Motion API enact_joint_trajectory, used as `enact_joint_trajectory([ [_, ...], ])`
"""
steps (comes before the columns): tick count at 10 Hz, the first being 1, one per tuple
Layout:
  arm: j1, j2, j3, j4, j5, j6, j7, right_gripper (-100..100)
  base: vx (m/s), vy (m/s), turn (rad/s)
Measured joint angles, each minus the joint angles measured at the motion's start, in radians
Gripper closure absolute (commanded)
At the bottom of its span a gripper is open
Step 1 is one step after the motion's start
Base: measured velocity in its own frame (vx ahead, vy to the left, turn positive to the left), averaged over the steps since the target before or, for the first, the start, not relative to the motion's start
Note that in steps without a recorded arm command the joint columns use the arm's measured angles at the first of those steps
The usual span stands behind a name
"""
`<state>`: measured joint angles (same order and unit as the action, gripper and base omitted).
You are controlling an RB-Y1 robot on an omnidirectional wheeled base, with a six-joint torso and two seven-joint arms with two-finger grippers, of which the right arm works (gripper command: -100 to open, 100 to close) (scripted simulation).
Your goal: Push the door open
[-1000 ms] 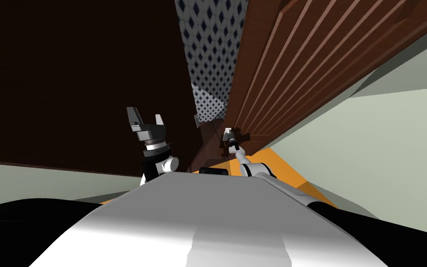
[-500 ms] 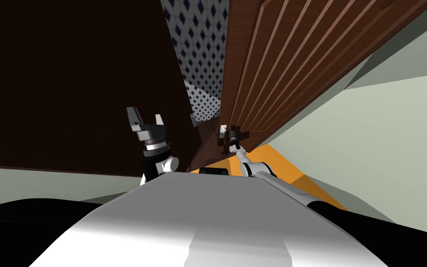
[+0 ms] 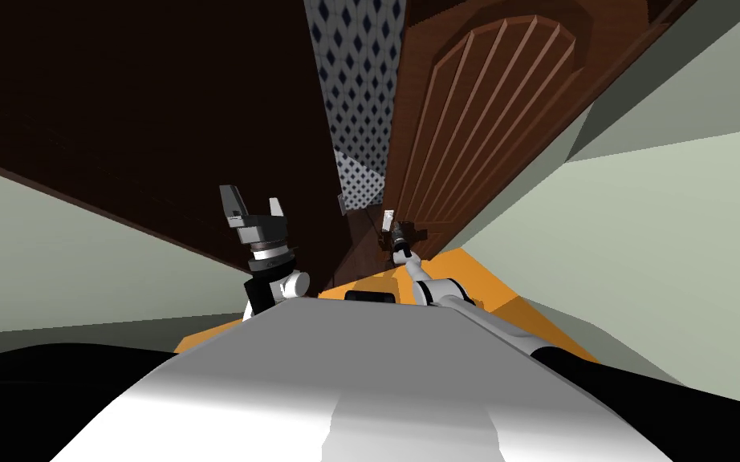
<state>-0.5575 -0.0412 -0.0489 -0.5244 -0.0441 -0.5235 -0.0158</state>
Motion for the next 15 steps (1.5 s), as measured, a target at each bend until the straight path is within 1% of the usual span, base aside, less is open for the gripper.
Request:
enact_joint_trajectory([
  [1, 0.000, 0.001, 0.001, 0.000, 0.000, 0.001, -0.001, -100, 0.088, 0.010, 0.024],
  [2, 0.011, -0.007, 0.002, -0.018, 0.001, 0.007, -0.003, -100, 0.172, 0.044, 0.022],
  [4, 0.000, -0.014, -0.003, 0.009, -0.001, -0.010, 0.001, -100, 0.190, 0.010, 0.022],
  [5, 0.000, -0.016, -0.005, 0.010, -0.002, -0.014, 0.002, -100, 0.218, 0.025, 0.023],
  [6, 0.007, -0.017, -0.005, -0.002, -0.001, -0.011, 0.003, -100, 0.211, 0.027, 0.021],
  [8, 0.008, -0.015, -0.009, 0.002, -0.003, -0.018, 0.005, -100, 0.215, 0.018, 0.025],
  [9, 0.010, -0.012, -0.010, 0.002, -0.003, -0.022, 0.006, -100, 0.084, 0.005, 0.005],
  [10, 0.010, -0.011, -0.010, 0.001, -0.003, -0.023, 0.006, 100, -0.009, 0.000, -0.006],
  [12, 0.008, -0.013, -0.011, 0.000, -0.003, -0.024, 0.006, 100, -0.028, -0.003, 0.003],
  [15, 0.012, -0.012, -0.010, 0.003, -0.003, -0.021, 0.006, 100, -0.009, -0.001, -0.002],
])
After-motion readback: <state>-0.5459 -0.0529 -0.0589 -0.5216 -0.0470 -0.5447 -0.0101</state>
